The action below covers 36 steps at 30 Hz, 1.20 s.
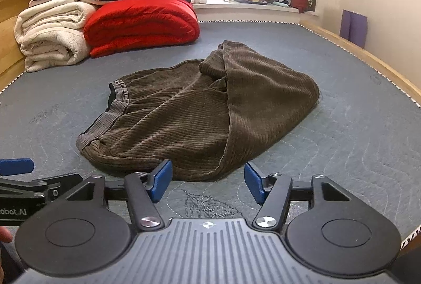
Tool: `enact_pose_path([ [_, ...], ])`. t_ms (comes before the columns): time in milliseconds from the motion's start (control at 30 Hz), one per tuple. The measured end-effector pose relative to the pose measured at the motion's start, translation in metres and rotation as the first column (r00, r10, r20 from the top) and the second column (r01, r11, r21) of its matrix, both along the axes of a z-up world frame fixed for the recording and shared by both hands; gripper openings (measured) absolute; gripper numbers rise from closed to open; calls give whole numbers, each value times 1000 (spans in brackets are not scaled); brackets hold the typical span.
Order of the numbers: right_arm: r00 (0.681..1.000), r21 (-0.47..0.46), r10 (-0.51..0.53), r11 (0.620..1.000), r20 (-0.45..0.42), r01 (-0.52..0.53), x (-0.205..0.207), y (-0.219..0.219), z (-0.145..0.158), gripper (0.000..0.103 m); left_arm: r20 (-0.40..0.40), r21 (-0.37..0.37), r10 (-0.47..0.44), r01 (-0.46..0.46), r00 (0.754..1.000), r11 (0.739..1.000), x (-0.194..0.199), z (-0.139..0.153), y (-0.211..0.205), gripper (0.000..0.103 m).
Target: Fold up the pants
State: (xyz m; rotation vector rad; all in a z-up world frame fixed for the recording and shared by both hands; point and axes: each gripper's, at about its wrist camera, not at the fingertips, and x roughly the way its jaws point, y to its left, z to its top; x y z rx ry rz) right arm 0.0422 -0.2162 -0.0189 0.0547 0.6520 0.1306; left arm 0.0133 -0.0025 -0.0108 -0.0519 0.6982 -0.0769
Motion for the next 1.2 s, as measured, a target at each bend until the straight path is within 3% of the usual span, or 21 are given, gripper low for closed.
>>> enact_pose_path([
  [133,1000,-5,4,1000,2,-4,-1,1,0,44,12,-3,-9,9,1000,1000,-1,2,0,96],
  [200,1000,-7,15,1000,9,-15,-2,3,1,40,21,10,-18,17,1000,1000,-2,3,-1,76],
  [233,1000,-9,19,1000,13,-19,-2,3,1,39,21,22,-23,23,1000,1000,-1,2,-2,71],
  [400,1000,0,16,1000,10,-16,-4,0,3,39,9,49,-19,19,1000,999,-1,-1,-2,24],
  [500,1000,7,7,1000,5,-7,-4,-2,3,39,10,34,-10,10,1000,999,-1,0,2,13],
  [800,1000,4,10,1000,2,-10,-5,-2,4,39,0,-7,-47,47,999,999,-4,0,1,12],
  [1033,1000,18,-4,1000,-17,5,-1,-5,3,40,5,-17,-26,26,1000,1000,-6,0,3,15],
  [1133,999,32,-8,999,-32,9,-1,-5,1,41,0,-27,-3,3,1000,1000,-5,1,5,29],
  [1200,999,28,-2,1000,-41,3,-2,-3,-1,42,-6,-28,10,-10,1000,1000,-6,0,5,47],
])
